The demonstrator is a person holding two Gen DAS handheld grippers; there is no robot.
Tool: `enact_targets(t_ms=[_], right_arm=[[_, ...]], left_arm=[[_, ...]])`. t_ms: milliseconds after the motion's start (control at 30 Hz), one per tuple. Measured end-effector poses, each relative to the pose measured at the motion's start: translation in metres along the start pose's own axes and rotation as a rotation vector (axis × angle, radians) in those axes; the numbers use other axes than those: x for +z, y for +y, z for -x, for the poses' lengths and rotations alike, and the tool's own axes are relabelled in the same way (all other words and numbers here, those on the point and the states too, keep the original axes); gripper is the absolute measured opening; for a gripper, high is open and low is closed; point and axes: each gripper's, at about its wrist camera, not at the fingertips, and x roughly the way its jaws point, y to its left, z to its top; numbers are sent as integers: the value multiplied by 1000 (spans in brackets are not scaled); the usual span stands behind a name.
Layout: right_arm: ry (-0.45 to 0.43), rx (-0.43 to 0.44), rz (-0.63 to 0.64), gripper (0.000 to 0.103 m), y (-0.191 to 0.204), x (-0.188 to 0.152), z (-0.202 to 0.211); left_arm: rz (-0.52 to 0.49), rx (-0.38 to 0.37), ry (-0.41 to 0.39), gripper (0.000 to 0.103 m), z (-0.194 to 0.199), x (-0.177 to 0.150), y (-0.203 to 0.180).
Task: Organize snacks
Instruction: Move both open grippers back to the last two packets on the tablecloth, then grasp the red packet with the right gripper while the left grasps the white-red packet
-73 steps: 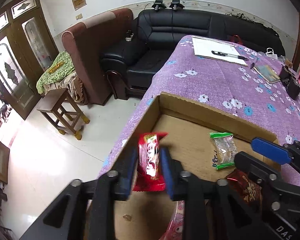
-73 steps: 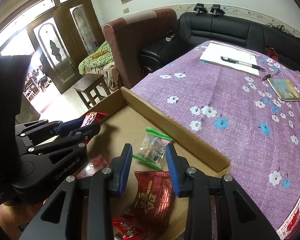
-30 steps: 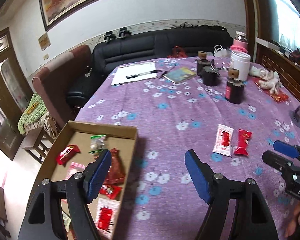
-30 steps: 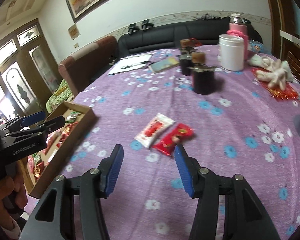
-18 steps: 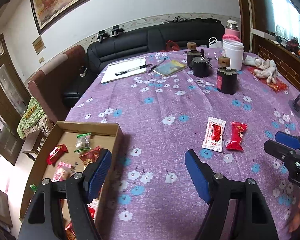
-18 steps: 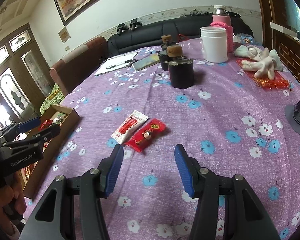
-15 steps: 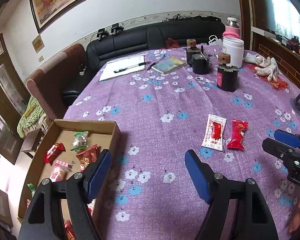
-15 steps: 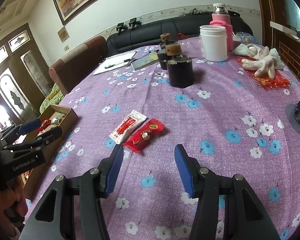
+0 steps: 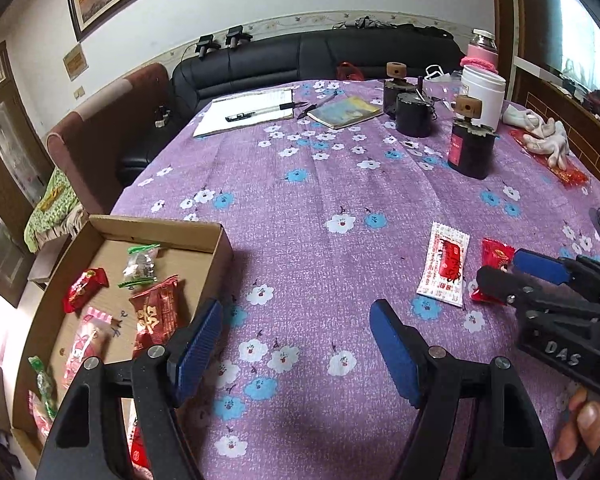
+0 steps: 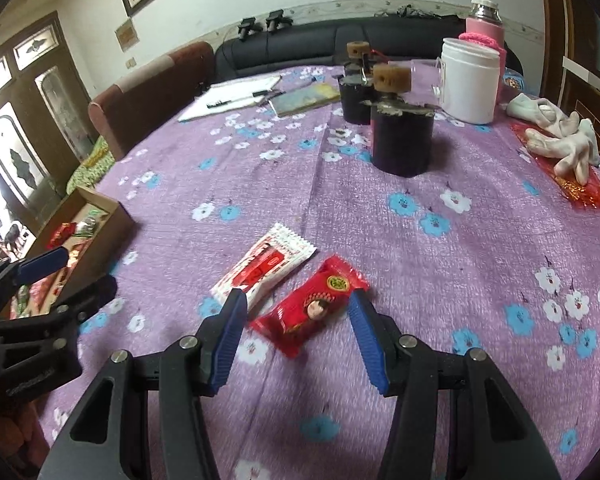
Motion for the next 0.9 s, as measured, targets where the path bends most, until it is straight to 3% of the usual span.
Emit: enact_targets(t_ms=[200, 267, 333, 433, 900], right_arm=[[39, -51, 8, 51, -2, 1, -19], [39, -66, 3, 45, -4, 2, -18], [39, -67, -4, 29, -7, 2, -17], [30, -55, -28, 20, -17, 1, -10], [-94, -14, -126, 19, -62, -16, 63]], left_arm=[[7, -24, 5, 79, -7, 10, -5], [1, -33, 8, 79, -10, 14, -10], [-7, -47, 12, 79, -12, 18, -15], [-33, -63, 23, 79, -18, 21, -29], [-160, -88, 30, 79, -35, 30, -97]])
